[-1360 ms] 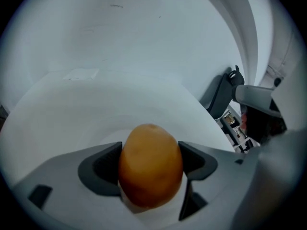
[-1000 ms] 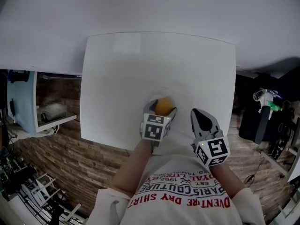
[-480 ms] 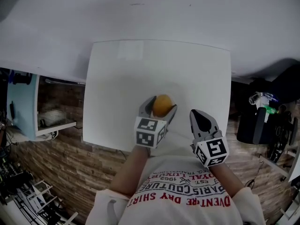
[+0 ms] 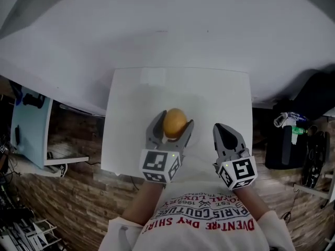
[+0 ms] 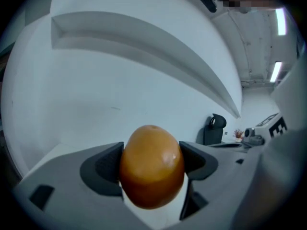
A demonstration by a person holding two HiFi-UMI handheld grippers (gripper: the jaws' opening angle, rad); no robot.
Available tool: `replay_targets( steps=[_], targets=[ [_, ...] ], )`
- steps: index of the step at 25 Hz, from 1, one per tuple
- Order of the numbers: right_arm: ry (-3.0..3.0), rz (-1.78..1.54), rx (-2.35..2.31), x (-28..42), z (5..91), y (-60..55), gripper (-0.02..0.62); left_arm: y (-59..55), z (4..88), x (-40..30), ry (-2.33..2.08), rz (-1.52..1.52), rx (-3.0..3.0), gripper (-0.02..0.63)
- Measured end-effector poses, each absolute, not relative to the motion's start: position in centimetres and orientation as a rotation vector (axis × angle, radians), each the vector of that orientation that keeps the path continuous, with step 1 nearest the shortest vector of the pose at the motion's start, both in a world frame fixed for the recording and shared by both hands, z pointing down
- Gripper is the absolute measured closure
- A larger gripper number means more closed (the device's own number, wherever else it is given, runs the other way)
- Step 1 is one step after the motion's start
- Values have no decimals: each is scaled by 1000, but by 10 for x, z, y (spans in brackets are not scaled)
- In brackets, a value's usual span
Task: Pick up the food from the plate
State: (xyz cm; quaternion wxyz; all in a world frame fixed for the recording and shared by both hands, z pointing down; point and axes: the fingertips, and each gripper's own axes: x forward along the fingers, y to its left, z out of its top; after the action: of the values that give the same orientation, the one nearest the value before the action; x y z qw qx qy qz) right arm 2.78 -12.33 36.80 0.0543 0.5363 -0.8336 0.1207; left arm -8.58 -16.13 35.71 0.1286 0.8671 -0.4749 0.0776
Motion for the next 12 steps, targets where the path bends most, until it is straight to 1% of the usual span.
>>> replay_targets(
  steps=[6,12],
  targets=[
    [-2568,275,1686,18,336,-117,586,-147,305,-102,-1491,135,2656,249],
    [-2591,212,1664,5,324,-114,586,-140,285,-108,-1547,98,2717,249]
  ],
)
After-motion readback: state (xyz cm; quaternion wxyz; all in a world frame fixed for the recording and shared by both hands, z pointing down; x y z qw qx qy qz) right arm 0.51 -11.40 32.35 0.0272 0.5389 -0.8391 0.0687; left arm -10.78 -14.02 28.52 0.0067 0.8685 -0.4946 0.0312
